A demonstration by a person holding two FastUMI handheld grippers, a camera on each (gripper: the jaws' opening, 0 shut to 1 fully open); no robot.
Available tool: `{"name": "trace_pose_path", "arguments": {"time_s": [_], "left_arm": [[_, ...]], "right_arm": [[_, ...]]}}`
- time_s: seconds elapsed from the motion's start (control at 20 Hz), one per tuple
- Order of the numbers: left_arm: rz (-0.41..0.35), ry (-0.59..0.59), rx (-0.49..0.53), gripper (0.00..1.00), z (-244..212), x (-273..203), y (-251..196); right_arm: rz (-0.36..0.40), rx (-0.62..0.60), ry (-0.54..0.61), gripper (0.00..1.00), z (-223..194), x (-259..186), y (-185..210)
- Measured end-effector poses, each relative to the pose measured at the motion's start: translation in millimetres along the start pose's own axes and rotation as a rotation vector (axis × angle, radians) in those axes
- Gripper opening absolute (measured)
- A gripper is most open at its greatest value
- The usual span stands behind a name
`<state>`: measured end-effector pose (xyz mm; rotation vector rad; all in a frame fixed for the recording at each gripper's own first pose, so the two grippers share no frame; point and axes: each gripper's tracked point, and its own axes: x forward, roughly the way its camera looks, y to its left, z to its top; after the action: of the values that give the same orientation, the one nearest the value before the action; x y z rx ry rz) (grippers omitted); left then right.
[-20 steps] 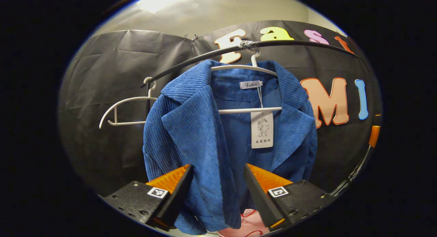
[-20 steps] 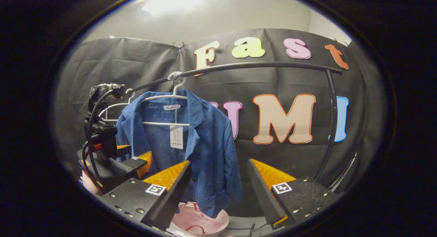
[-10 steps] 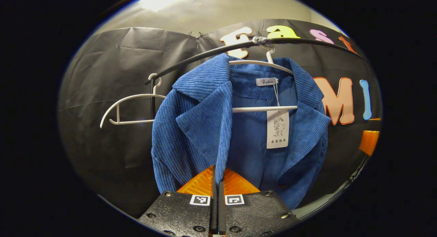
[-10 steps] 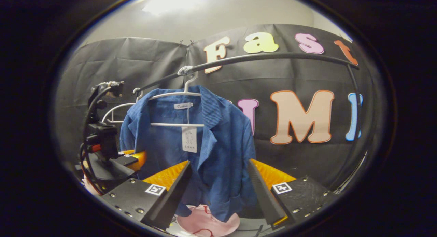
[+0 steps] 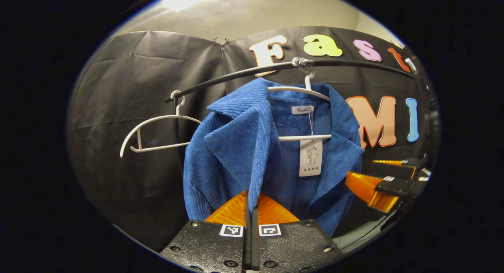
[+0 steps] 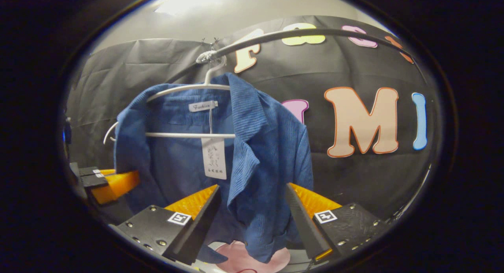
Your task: Grasp the clothes on the hanger with both hands and then place them into the laundry hamper below.
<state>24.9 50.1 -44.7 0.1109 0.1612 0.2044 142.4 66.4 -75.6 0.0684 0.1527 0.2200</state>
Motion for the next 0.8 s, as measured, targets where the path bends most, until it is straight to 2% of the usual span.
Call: {"name": "trace_pose_path", "arguments": {"time_s": [0.25,0.4,0.45,0.5,0.55,0.6,0.75,0.8], "left_arm": [[0.03,-0.017,-0.023,0.0,22.1,-9.7,22.5],[0.048,-0.026,-0.026,0.0,31.3,-13.0,33.1],[0.053,-0.029,-0.023,0.0,33.8,-13.3,35.3],[0.059,-0.032,-0.02,0.0,35.8,-15.0,37.5],[0.063,-0.033,-0.02,0.0,37.5,-15.2,39.5],[0.069,-0.035,-0.021,0.0,39.0,-15.5,41.5],[0.089,-0.039,-0.023,0.0,42.9,-16.1,49.2],[0.098,-0.04,-0.022,0.0,43.6,-16.6,51.8]], "right_arm": [[0.001,0.007,0.04,0.99,-18.6,30.9,7.6],[-0.013,-0.003,0.056,0.99,-27.9,34.9,7.8],[-0.017,-0.003,0.061,0.89,-30.6,39.2,6.7],[-0.02,-0.002,0.066,0.93,-31.4,40.9,5.4],[-0.024,-0.002,0.072,0.77,-34.5,43.4,4.1],[-0.032,-0.002,0.076,0.73,-35.1,44.3,1.3],[-0.044,0.003,0.092,0.41,-36.8,47.6,-8.1],[-0.067,0.002,0.095,0.41,-37.1,49.7,-14.3]]}}
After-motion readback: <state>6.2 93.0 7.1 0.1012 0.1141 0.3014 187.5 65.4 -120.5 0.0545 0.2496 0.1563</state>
